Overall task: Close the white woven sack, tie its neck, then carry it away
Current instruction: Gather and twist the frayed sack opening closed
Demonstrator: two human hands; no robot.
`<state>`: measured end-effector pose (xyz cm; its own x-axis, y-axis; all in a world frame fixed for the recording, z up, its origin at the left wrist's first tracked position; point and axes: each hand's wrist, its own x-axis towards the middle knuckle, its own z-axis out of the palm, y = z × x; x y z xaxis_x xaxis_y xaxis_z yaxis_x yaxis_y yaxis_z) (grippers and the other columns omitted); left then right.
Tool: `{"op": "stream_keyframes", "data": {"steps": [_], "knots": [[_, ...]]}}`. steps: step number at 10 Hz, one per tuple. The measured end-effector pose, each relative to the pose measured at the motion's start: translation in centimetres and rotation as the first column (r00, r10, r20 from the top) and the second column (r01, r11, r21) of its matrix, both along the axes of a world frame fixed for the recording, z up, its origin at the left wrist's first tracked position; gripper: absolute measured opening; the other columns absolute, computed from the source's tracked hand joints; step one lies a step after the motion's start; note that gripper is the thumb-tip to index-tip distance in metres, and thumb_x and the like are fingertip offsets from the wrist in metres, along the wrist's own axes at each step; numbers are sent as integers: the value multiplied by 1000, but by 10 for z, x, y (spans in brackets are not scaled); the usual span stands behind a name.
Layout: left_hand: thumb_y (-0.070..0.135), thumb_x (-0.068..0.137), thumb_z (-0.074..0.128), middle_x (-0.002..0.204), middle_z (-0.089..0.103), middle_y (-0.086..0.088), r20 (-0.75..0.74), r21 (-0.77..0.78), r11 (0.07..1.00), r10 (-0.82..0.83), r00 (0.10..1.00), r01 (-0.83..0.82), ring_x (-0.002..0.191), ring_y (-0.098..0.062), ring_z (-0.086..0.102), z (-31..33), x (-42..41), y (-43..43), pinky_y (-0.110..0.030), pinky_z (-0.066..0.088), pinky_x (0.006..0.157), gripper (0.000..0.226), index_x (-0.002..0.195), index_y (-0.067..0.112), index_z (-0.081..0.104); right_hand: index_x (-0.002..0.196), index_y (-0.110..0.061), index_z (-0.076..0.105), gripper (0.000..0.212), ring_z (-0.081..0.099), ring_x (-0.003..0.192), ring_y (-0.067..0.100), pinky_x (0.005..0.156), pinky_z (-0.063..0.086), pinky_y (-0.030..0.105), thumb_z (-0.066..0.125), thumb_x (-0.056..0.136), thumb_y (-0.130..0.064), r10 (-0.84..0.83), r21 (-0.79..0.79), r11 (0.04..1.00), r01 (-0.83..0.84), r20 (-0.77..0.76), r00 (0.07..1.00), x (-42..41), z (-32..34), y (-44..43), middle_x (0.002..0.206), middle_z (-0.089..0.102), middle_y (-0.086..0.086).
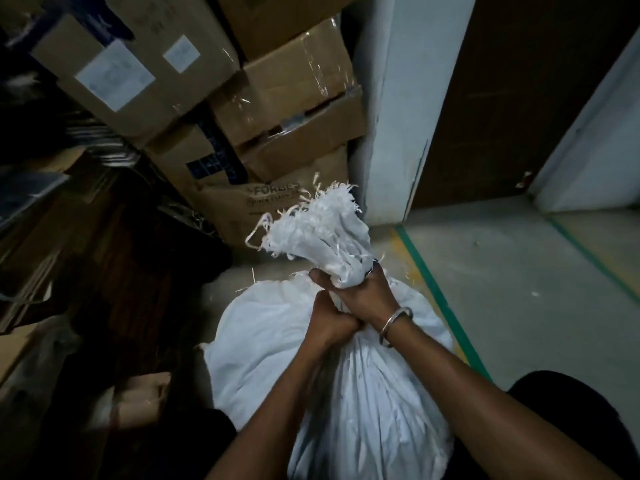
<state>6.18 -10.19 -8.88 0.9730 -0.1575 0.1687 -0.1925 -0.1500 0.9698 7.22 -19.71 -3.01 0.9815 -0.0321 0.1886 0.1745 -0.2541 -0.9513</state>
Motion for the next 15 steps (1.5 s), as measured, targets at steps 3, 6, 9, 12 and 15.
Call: {"op": "stream_keyframes", "data": {"steps": [3,6,9,12,15], "knots": [[15,65,92,105,76,6,-370,-113,982,102,923,-154,102,-18,72,-9,17,-1,-31,58,84,51,111,14,69,126,-14,58,66,63,123,22,93,52,18,90,72,-35,49,-37,998,-55,-145,988,-28,1,-47,117,71,-7],[-2,84,77,110,75,-22,-316,-157,986,-97,944,49,104,-34,72,2,-5,8,-43,60,91,31,115,-1,73,104,-5,74,27,74,100,27,90,59,49,84,80,-15,124,219,969,-114,-30,992,15,65,-17,103,78,10],[27,68,83,124,73,-7,-321,-254,967,-92,943,8,119,-20,67,-2,-5,12,-32,53,101,62,124,6,71,106,-16,53,40,71,83,23,74,56,36,56,95,-54,-376,711,671,210,81,923,72,133,-95,98,60,8],[17,71,80,131,68,-13,-341,-196,980,-36,939,-34,112,-10,65,7,-2,0,-30,54,97,60,127,2,66,130,-24,53,70,64,115,0,94,53,19,90,70,-23,119,107,987,-117,-9,993,-40,-7,-28,124,67,-15],[48,54,99,159,41,6,-246,266,884,-324,914,385,146,-11,39,31,31,64,-37,34,121,124,155,30,29,99,-17,72,37,74,96,15,79,59,27,74,77,13,53,268,963,-6,-171,984,7,35,3,92,75,-11]]}}
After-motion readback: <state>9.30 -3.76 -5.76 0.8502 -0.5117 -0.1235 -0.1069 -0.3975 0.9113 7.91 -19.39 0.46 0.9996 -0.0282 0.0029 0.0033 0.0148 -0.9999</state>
